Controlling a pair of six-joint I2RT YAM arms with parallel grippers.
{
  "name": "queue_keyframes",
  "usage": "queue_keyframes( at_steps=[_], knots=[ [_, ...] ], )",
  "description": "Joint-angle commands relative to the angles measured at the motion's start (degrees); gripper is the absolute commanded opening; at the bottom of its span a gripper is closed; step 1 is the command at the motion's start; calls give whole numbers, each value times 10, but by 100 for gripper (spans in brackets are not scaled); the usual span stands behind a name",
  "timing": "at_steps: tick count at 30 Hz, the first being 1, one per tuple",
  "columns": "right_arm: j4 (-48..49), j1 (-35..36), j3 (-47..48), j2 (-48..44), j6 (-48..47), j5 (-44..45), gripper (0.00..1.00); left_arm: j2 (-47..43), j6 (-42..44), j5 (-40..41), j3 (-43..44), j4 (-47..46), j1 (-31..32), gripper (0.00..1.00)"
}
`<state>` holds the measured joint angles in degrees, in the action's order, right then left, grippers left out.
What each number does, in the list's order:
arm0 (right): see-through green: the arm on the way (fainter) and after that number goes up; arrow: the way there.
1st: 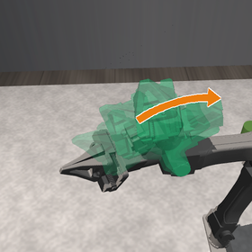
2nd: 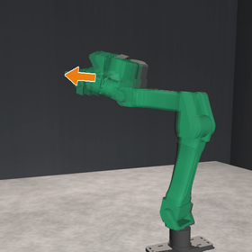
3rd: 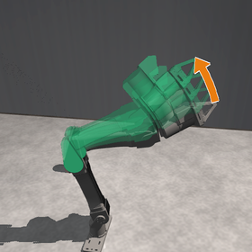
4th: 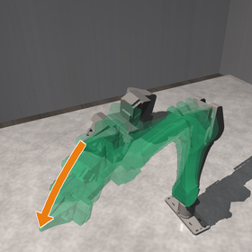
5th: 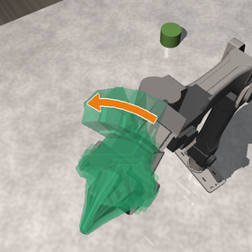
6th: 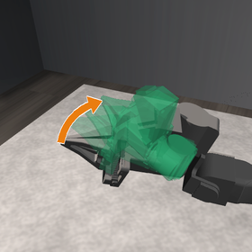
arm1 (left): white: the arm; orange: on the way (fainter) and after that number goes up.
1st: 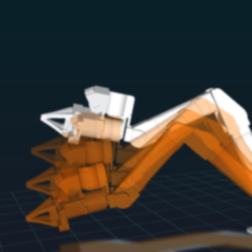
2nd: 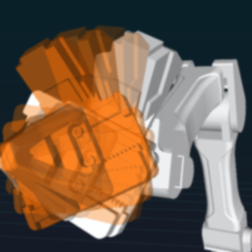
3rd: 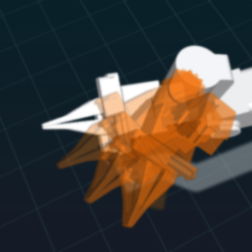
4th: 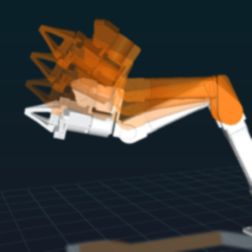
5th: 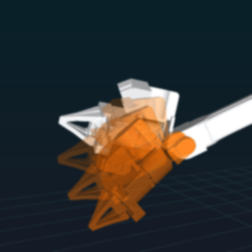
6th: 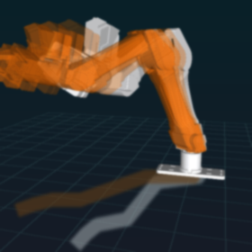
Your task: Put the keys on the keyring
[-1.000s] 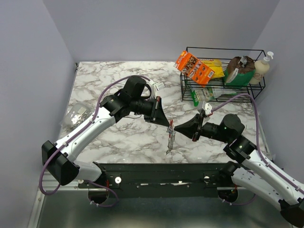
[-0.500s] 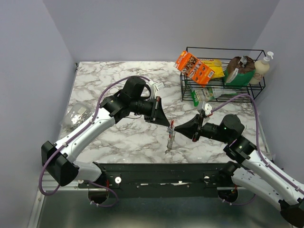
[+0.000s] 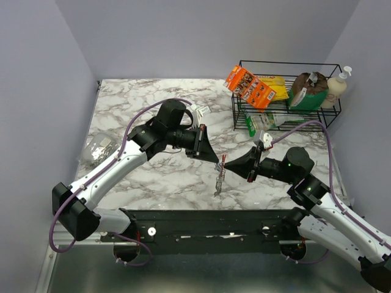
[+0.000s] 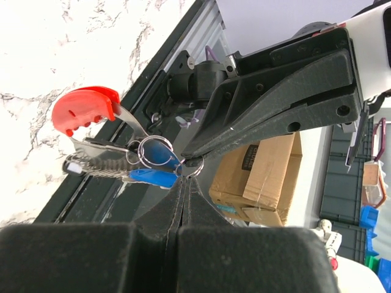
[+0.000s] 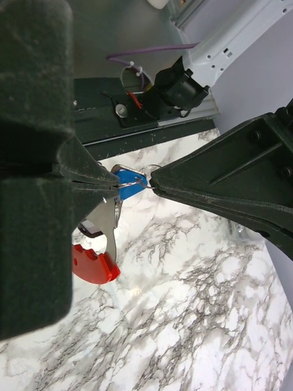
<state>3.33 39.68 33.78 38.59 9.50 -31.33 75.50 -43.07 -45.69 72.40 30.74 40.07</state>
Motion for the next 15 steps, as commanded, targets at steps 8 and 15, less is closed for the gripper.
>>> queue_keyframes(
  at_steps=[8, 15],
  knots=[
    [17, 0, 4, -2, 8, 22, 0, -18, -15, -40, -11, -21, 2, 0],
    [16, 0, 4, 4, 9, 20, 0, -22, -20, -40, -18, -28, 6, 0]
  ],
)
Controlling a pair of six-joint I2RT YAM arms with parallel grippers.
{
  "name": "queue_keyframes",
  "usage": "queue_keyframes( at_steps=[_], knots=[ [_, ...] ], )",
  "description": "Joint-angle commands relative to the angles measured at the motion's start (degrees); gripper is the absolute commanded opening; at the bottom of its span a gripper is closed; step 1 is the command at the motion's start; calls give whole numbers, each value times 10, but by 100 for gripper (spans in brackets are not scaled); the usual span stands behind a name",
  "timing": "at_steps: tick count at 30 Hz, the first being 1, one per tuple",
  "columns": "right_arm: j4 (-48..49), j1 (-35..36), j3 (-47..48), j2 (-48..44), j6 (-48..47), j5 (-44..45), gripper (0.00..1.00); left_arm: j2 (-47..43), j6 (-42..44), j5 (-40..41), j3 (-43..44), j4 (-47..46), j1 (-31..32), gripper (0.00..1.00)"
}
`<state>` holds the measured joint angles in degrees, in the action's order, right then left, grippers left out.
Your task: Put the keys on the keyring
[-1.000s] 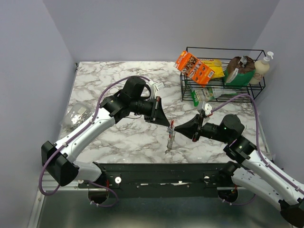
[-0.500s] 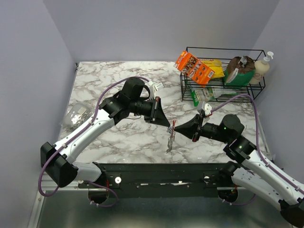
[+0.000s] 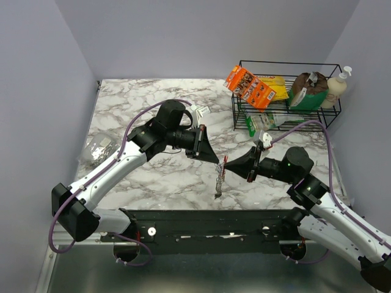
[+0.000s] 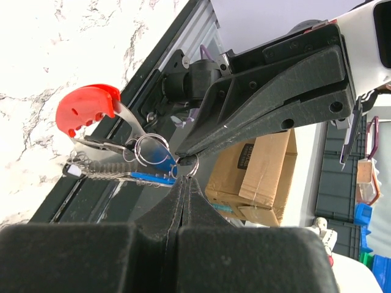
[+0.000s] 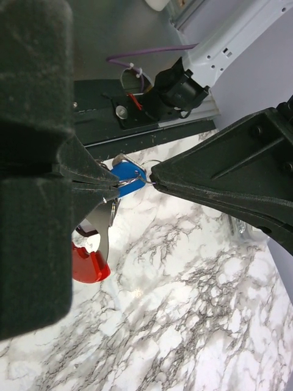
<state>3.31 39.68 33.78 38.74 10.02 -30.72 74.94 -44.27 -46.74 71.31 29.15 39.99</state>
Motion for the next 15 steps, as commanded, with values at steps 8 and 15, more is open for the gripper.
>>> queue_keyframes(
  at_steps=[8, 15],
  knots=[
    [-3, 0, 10, 11, -8, 16, 0, -14, -14, -41, 0, -27, 8, 0],
    [-28, 0, 20, 20, -18, 22, 0, -5, -7, -45, 13, -22, 12, 0]
  ],
)
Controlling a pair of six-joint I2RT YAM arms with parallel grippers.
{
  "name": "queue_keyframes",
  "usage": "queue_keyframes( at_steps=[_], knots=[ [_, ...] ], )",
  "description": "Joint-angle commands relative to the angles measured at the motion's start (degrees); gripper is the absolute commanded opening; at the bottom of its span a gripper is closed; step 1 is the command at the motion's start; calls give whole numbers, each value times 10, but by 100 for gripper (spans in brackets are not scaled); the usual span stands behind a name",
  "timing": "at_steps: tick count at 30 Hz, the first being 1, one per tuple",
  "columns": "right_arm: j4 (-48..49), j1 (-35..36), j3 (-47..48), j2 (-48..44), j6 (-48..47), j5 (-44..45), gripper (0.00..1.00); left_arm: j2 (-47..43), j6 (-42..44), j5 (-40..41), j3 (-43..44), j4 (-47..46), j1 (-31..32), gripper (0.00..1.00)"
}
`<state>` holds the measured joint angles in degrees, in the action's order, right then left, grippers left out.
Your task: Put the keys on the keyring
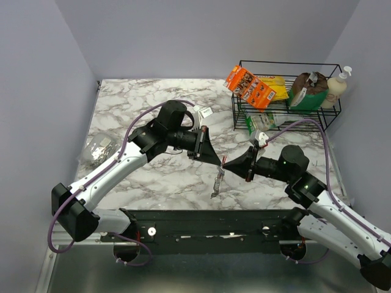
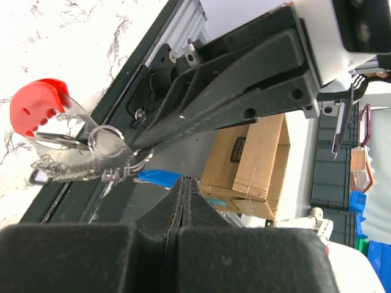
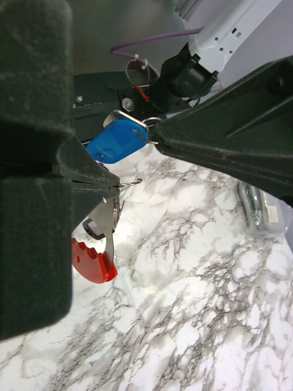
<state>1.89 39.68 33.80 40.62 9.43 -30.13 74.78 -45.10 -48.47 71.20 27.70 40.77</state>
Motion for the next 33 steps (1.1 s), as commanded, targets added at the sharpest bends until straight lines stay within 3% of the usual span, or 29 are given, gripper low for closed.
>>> queue_keyframes(
  at_steps=[1, 7, 14, 25, 33],
  knots=[
    [-15, 0, 20, 0, -13, 17, 0, 0, 7, -27, 15, -1, 4, 0],
    [-15, 0, 21, -16, -12, 24, 0, 0, 32, -6, 10, 41, 4, 0],
    [-5, 0, 16, -37, -12, 15, 1, -18, 16, 8, -32, 29, 4, 0],
    [13, 0, 9, -36, -14, -11, 0, -42, -121, -27, -125, -191, 4, 0],
    [18, 0, -2, -60, -23, -18, 0, -38, -140, -39, -139, -203, 4, 0]
  ],
)
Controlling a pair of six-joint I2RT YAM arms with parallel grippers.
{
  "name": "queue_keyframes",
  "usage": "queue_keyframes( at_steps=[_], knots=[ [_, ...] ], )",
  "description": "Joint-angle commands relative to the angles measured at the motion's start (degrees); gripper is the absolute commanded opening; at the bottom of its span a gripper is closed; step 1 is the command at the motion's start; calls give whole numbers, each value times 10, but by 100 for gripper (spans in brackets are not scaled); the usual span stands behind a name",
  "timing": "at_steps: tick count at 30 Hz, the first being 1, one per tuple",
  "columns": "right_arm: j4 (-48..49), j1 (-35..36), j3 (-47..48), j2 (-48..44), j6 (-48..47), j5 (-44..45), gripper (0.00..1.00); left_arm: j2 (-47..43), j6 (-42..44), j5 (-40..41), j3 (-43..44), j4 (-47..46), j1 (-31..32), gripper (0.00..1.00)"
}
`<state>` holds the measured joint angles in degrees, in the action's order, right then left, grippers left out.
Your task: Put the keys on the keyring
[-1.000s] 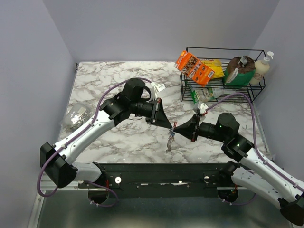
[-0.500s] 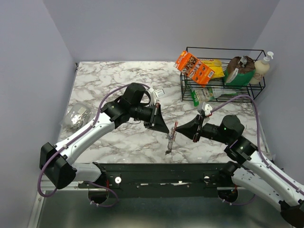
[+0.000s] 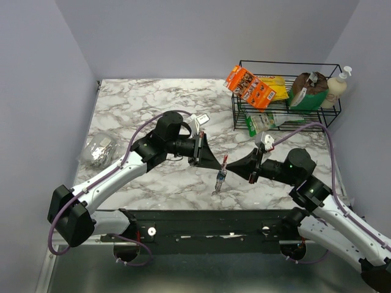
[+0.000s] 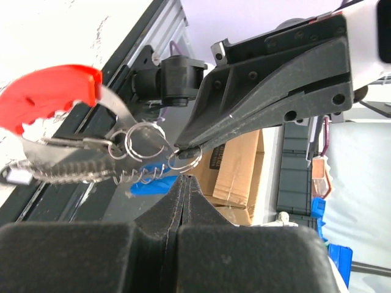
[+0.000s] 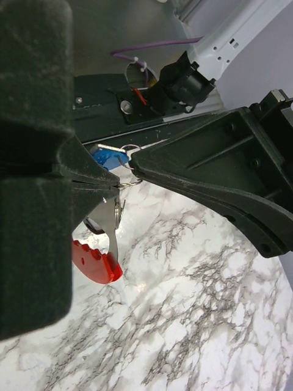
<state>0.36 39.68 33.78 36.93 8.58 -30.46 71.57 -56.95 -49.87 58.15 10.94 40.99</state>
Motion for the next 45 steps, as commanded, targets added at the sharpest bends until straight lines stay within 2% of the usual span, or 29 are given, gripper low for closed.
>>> queue_keyframes(
  at_steps=[1, 9, 24, 37, 45],
  knots=[
    [33, 0, -4, -26, -15, -15, 0, -6, -23, -26, -9, -37, 1, 0],
    [34, 0, -13, -44, -24, -24, 0, -7, -29, -23, -15, -40, -5, 0],
    [32, 0, -18, -41, -31, -26, 0, -13, -74, -45, -32, -107, -8, 0],
    [39, 0, -20, -47, -28, -7, 0, -29, -48, -37, -33, -51, -8, 0],
    [41, 0, -19, -43, -28, -10, 0, -35, -58, -37, -37, -63, -8, 0]
  ],
)
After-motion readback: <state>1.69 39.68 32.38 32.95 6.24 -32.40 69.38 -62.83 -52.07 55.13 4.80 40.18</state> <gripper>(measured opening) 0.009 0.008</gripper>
